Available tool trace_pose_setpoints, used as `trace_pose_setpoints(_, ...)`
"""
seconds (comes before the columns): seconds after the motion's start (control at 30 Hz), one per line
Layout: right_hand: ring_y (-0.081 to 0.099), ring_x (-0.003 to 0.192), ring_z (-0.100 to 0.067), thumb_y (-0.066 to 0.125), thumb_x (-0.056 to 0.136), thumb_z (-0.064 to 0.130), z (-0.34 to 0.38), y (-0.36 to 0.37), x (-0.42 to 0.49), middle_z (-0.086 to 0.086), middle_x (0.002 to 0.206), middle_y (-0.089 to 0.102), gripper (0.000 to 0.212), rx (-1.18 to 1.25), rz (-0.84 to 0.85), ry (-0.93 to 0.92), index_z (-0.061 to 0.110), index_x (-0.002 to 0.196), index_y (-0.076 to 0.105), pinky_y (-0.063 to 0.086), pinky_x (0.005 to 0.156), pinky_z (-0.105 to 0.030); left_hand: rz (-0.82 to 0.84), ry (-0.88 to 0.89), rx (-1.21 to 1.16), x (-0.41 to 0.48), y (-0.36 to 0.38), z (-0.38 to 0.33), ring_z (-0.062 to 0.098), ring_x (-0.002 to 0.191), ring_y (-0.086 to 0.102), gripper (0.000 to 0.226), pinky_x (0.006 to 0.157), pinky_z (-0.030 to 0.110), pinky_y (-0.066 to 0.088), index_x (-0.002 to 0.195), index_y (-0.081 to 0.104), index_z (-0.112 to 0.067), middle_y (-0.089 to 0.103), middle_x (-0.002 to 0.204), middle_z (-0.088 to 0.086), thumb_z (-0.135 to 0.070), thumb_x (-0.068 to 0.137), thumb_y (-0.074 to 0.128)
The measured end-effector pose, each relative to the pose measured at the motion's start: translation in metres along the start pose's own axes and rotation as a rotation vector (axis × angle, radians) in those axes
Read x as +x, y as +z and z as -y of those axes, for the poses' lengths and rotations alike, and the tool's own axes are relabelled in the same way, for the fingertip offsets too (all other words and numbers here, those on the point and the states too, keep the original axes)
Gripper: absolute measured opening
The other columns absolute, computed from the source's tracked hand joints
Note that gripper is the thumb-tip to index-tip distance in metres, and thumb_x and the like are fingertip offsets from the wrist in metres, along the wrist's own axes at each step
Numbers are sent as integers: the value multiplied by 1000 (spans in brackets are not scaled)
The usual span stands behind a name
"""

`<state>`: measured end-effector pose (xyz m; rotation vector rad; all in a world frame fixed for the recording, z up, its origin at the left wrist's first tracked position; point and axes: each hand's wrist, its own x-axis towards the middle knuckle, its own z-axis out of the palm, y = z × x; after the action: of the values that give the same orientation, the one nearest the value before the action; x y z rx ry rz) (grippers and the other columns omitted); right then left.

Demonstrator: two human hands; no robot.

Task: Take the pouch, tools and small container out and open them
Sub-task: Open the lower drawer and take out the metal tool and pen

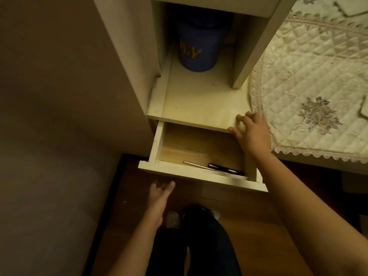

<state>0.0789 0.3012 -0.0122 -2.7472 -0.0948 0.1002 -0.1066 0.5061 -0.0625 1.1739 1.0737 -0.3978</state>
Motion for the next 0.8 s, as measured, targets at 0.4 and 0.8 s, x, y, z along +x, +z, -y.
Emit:
trace_pose_setpoints(0.4,39,129,-31,55,87,30,5,-9,-18,-14,140,42,40,102,60,9,15,123,54,35,105,-46,-94,928,1190,-7,-3,-52,21,118,46,44,106,37,24,119,55,-18,57,121,4,-38,80,60)
trace_pose_setpoints(0.8,56,103,-18,59,85,21,-11,12,-91,-1,107,57,30,264,413,25,14,115,59,46,85,-27,-86,898,1255,-7,-13,-42,24,96,54,34,84,33,29,88,66,-15,64,94,4,-41,67,72)
